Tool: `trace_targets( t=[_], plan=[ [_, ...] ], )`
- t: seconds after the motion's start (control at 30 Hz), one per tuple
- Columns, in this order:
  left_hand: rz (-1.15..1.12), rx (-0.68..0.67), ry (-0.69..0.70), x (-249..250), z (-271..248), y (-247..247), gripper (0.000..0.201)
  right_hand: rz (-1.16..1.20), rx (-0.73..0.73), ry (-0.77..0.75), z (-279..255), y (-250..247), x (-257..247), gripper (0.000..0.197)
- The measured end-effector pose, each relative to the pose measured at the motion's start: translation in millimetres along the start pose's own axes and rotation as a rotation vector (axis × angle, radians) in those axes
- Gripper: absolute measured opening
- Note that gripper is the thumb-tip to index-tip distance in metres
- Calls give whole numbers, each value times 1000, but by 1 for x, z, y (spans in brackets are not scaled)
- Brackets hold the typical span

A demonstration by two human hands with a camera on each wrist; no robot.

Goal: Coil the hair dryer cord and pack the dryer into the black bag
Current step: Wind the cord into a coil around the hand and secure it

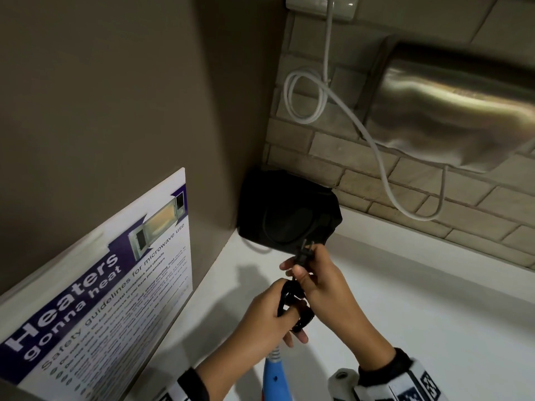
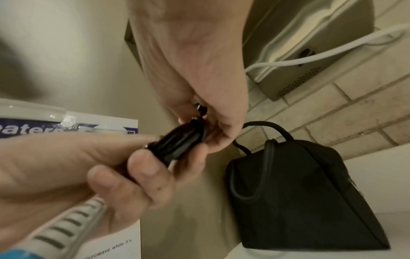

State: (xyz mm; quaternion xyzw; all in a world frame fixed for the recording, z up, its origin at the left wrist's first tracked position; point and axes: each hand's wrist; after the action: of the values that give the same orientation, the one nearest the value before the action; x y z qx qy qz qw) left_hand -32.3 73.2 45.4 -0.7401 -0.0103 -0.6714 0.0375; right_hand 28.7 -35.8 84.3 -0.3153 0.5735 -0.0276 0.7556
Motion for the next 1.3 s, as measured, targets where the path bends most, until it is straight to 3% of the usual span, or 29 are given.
trace_targets(
  t=[0.13, 0.27, 0.37, 0.43, 0.6, 0.7, 0.83, 1.1, 1.2, 1.3],
  plan=[
    [42, 153, 38, -9, 1, 1, 20, 136, 22, 68, -1, -10, 4, 13],
    [241, -10, 51, -7, 2, 6, 30, 152, -40, 1, -6, -9, -5, 18],
    [372, -87, 49, -9, 6, 8, 30, 113, -1, -67, -5, -5, -9, 30],
    [421, -112, 48, -8, 7, 5, 28, 67, 6, -96, -6, -2, -6, 26],
    [267, 104, 65, -9, 3, 5, 6, -95, 81, -115, -10, 2, 10, 15],
    [299, 165, 82, -13, 1, 8, 6, -119, 111, -57, -11, 4, 16, 16],
    [408, 115, 112, -13, -1, 10, 6, -52, 1, 52, -11, 3, 14, 13],
    [395, 72, 190, -13, -3, 14, 5, 348, 9, 349, -13, -1, 12, 22],
    [412, 84, 200, -15, -5, 17, 3, 390, 47, 398, -11, 0, 14, 23],
    [410, 78, 183, -16, -5, 15, 11, 367, 42, 337, -11, -3, 14, 25]
  ],
)
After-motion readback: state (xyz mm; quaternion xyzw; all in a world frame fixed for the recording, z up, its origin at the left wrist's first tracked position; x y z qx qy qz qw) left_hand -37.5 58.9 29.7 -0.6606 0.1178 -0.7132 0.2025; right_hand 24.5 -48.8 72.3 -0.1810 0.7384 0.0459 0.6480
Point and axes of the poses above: each hand's wrist, its own z-axis towards the middle knuckle, its own y-axis out of the palm, x = y × z, and after that the axes turned 2 degrees about x, right-handed
